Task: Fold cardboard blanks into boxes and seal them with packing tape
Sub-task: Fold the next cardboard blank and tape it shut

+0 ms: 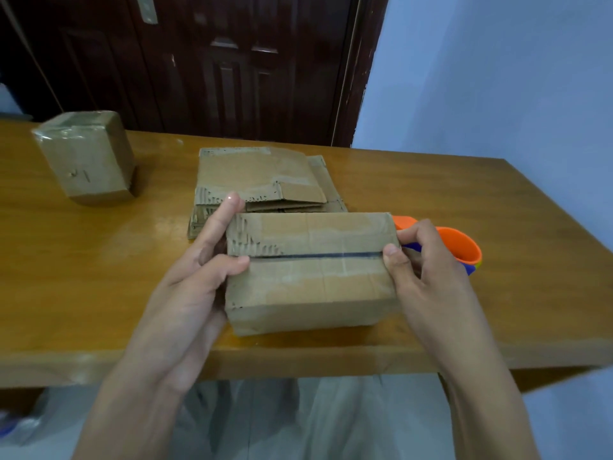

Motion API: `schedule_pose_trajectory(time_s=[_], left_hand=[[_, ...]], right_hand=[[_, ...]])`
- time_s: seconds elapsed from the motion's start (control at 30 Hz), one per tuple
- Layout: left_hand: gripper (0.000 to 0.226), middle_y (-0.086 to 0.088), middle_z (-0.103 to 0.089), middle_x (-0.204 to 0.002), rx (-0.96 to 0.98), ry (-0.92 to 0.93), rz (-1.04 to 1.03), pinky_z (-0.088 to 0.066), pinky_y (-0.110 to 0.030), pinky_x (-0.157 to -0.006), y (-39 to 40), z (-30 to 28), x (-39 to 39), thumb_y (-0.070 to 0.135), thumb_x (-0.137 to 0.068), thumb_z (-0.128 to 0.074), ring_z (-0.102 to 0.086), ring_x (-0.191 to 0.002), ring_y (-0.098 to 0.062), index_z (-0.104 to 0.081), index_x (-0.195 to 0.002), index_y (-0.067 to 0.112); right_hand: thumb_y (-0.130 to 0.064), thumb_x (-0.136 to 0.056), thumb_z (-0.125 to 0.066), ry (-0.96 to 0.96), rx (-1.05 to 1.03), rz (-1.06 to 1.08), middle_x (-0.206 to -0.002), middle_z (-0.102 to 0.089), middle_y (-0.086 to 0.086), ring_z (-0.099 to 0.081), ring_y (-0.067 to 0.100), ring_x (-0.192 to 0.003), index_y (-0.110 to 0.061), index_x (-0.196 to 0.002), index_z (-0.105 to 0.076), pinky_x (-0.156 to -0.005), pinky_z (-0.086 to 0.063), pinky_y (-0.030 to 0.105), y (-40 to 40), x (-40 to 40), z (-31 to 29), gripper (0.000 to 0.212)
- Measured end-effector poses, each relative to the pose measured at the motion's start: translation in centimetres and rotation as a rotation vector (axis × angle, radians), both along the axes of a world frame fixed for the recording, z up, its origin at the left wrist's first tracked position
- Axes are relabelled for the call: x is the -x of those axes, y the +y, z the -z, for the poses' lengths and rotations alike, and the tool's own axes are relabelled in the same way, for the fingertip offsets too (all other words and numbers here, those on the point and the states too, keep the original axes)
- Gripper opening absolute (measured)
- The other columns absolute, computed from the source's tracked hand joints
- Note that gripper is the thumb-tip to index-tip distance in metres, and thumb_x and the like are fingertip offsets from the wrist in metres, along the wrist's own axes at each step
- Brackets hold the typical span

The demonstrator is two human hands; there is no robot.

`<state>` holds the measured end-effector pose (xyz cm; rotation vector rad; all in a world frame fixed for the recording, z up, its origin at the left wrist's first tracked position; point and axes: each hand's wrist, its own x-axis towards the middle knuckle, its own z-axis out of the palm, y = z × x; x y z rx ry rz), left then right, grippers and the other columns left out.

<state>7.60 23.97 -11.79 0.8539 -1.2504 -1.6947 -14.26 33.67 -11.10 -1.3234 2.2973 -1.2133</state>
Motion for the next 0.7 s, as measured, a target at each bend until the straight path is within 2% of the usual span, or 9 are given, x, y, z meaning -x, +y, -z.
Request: schedule_pose_trajectory(time_s=[0.1, 0.2, 0.27, 0.33, 0.4, 0.47, 0.53, 0.63, 0.7], left_hand=[[0.064, 0.033, -0.061, -0.139, 0.035, -0.062, -0.010, -0.051, -0.037, -0.105, -0.2, 0.3, -0.2, 0.007, -0.102, -0.053, -0.062, -0.127, 0.000, -0.053, -0.145, 0.053], [0.063, 0.029, -0.064, -0.135, 0.031, -0.116, 0.020, -0.047, -0.048, -0.110, -1.3, 0.2, -0.6, 0.016, -0.090, -0.077, -0.061, -0.129, -0.005, -0.058, -0.136, 0.055], [0.072, 0.025, -0.069, -0.128, 0.010, -0.110, 0.046, -0.050, -0.048, -0.109, -1.8, -0.1, -0.8, 0.043, -0.065, -0.090, -0.064, -0.126, -0.009, -0.062, -0.130, 0.053], [0.087, 0.033, -0.067, -0.121, 0.093, -0.188, 0.024, -0.058, -0.033, -0.094, -1.4, -0.7, -0.1, 0.069, -0.045, -0.089, -0.067, -0.114, 0.002, -0.057, -0.125, 0.061], [0.090, 0.038, -0.059, -0.118, 0.254, -0.376, -0.103, -0.056, -0.019, -0.078, -0.6, -1.7, 1.1, 0.080, -0.044, -0.086, -0.061, -0.106, 0.013, -0.047, -0.123, 0.063], [0.084, 0.030, -0.056, -0.112, 0.364, -0.501, -0.224, -0.051, -0.019, -0.076, -0.1, -2.0, 2.2, 0.078, -0.048, -0.084, -0.057, -0.103, 0.009, -0.044, -0.118, 0.058], [0.079, 0.026, -0.053, -0.106, 0.407, -0.566, -0.254, -0.050, -0.023, -0.073, 0.1, -1.7, 2.9, 0.077, -0.046, -0.082, -0.054, -0.096, 0.006, -0.043, -0.111, 0.053], [0.073, 0.024, -0.052, -0.102, 0.432, -0.563, -0.299, -0.051, -0.027, -0.070, 0.5, -0.7, 3.5, 0.071, -0.052, -0.085, -0.053, -0.093, 0.008, -0.043, -0.107, 0.048], [0.063, 0.026, -0.056, -0.101, 0.444, -0.513, -0.317, -0.050, -0.021, -0.068, 0.7, -0.2, 3.8, 0.059, -0.061, -0.089, -0.053, -0.096, 0.014, -0.047, -0.106, 0.045]], right_hand=[[-0.037, -0.106, -0.047, -0.009, -0.019, 0.021, -0.086, -0.070, -0.005, -0.064, 0.012, -0.078, -0.031, -0.104, -0.052, -0.073, -0.055, 0.052, -0.7, -0.1, 0.0, 0.008], [-0.048, -0.096, -0.057, -0.147, -0.032, 0.056, -0.091, -0.073, -0.018, -0.065, 0.005, -0.082, -0.034, -0.098, -0.054, -0.082, -0.054, 0.048, -1.3, 0.2, -0.7, 0.014], [-0.074, -0.079, -0.064, -0.225, -0.064, 0.089, -0.091, -0.072, -0.012, -0.067, 0.009, -0.086, -0.036, -0.099, -0.052, -0.085, -0.055, 0.049, -1.6, -0.4, -2.2, 0.044], [-0.097, -0.055, -0.058, -0.234, -0.154, 0.088, -0.103, -0.067, -0.017, -0.066, 0.010, -0.096, -0.042, -0.115, -0.043, -0.089, -0.056, 0.046, -1.8, -1.7, -3.7, 0.082], [-0.105, -0.042, -0.044, -0.100, -0.307, 0.089, -0.123, -0.057, -0.017, -0.062, 0.016, -0.118, -0.048, -0.148, -0.016, -0.097, -0.054, 0.042, -1.8, -3.1, -4.9, 0.123], [-0.107, -0.037, -0.035, 0.028, -0.398, 0.102, -0.149, -0.049, -0.011, -0.052, 0.020, -0.137, -0.043, -0.159, 0.006, -0.103, -0.049, 0.042, -1.7, -4.2, -5.7, 0.144], [-0.108, -0.036, -0.038, 0.052, -0.366, 0.152, -0.156, -0.044, -0.010, -0.049, 0.021, -0.139, -0.039, -0.159, 0.000, -0.104, -0.050, 0.044, -1.6, -4.4, -5.9, 0.147], [-0.100, -0.048, -0.056, 0.061, -0.313, 0.200, -0.125, -0.054, -0.012, -0.057, 0.016, -0.114, -0.038, -0.148, -0.018, -0.083, -0.054, 0.036, -1.5, -4.3, -5.3, 0.124], [-0.095, -0.054, -0.062, 0.070, -0.274, 0.211, -0.112, -0.052, -0.013, -0.055, 0.015, -0.104, -0.038, -0.143, -0.025, -0.076, -0.050, 0.034, -1.5, -3.9, -4.2, 0.111]])
